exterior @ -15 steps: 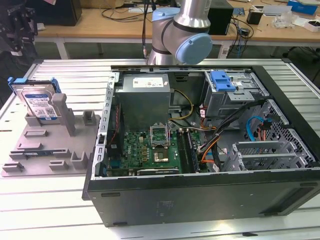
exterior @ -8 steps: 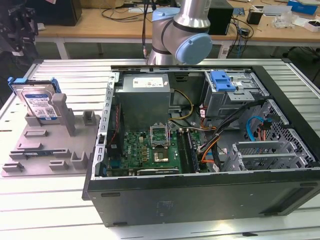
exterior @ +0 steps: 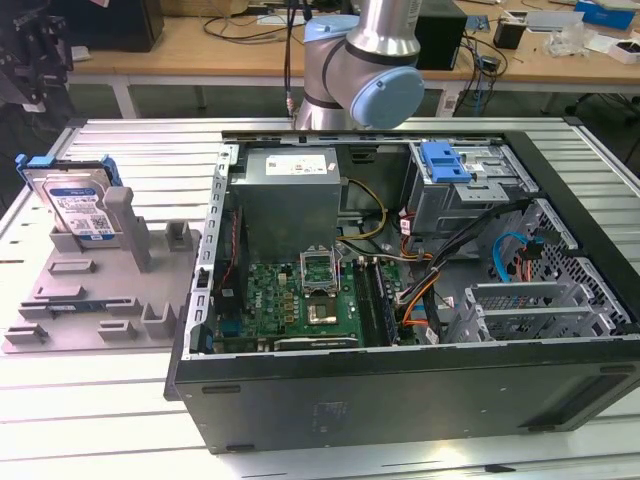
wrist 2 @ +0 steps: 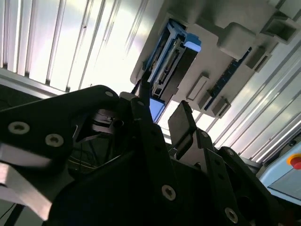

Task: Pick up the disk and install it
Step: 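Pick up the disk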

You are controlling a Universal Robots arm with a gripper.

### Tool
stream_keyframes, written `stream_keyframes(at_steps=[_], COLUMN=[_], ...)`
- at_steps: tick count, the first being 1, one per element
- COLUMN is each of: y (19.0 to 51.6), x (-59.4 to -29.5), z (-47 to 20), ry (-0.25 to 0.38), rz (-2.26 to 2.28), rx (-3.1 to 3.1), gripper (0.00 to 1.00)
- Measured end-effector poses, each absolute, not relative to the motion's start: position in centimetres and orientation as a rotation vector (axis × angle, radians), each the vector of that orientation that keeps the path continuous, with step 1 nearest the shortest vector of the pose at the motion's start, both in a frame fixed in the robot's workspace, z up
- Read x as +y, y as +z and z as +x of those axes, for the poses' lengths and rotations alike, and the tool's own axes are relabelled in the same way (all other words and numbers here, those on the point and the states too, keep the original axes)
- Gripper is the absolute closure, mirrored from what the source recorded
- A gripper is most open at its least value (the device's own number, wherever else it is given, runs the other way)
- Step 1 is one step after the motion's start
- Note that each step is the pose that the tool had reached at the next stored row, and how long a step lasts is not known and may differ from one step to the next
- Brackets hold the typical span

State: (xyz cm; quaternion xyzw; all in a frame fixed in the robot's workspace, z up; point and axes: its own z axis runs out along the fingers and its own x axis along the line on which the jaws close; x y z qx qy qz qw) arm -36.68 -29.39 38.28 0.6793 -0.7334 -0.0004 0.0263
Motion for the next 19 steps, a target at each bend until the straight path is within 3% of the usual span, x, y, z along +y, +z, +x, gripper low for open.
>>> stream_keyframes(at_steps=[19], y=[38.1], x=[-29.5], z=[-38.3], ry=[0.008], rz=[2.234], rx=[-2.135], gripper=[0.56])
